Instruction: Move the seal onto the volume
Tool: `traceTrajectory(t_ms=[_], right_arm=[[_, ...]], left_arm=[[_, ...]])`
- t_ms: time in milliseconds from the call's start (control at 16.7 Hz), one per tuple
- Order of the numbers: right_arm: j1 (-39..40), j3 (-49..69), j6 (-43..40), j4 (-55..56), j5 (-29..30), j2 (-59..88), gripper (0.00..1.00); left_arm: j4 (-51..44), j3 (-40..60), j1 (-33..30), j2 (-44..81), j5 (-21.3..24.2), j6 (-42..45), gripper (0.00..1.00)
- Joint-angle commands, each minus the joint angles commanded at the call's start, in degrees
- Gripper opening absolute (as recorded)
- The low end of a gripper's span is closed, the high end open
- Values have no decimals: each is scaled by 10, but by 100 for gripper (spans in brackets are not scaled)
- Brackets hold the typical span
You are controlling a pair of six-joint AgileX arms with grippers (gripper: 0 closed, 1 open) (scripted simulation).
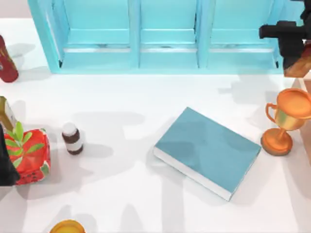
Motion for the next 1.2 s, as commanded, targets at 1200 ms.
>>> traceTrajectory(t_ms=[1200], right_arm=[[188, -41, 184, 61, -7, 159, 0]], left_arm=[[0, 0, 0, 0, 0, 0, 100]])
